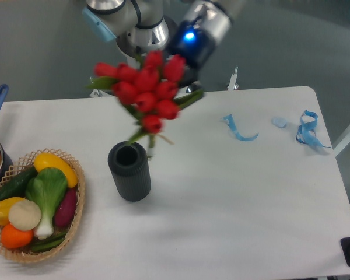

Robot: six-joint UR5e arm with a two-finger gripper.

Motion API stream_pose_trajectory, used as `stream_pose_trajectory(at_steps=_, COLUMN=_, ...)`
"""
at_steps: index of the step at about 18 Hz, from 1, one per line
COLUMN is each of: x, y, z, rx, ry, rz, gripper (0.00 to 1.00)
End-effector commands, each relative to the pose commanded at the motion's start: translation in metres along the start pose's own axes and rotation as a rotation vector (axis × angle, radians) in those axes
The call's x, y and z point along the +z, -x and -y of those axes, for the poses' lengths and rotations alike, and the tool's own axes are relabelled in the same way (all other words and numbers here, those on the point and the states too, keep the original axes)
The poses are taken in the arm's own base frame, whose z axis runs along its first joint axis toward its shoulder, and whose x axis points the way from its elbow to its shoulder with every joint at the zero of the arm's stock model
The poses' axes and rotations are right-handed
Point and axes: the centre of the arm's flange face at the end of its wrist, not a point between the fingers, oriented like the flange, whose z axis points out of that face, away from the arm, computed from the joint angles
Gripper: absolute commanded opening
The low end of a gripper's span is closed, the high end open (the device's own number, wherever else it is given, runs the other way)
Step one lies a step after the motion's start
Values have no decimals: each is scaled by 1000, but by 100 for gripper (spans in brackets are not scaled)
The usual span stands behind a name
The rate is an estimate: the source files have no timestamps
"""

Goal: Pick up the flowers from the vase
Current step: 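Carry the held tulips away from the vase toward the blue ribbons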

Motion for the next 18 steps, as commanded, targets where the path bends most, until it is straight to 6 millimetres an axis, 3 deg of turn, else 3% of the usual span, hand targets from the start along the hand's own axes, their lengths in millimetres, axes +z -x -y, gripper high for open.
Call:
stream_pose_trajectory(at_steps=2, x=-10, y=26, z=-5, rx=-3, ry=-2, rz=29, gripper=37)
stream_pose_trajectory(at_steps=7, x=7, y=72, z=-33, rx=45, ry=18, rz=17, gripper=37)
stream_pose_trajectory(at_steps=11, x=-1, y=81, z=-37, rx=65, ry=24, rz=35, gripper=37)
stream_pose_trajectory(at_steps=18, x=-5, y=79, z=-36, rx=64, ry=25, rz=43, gripper=37)
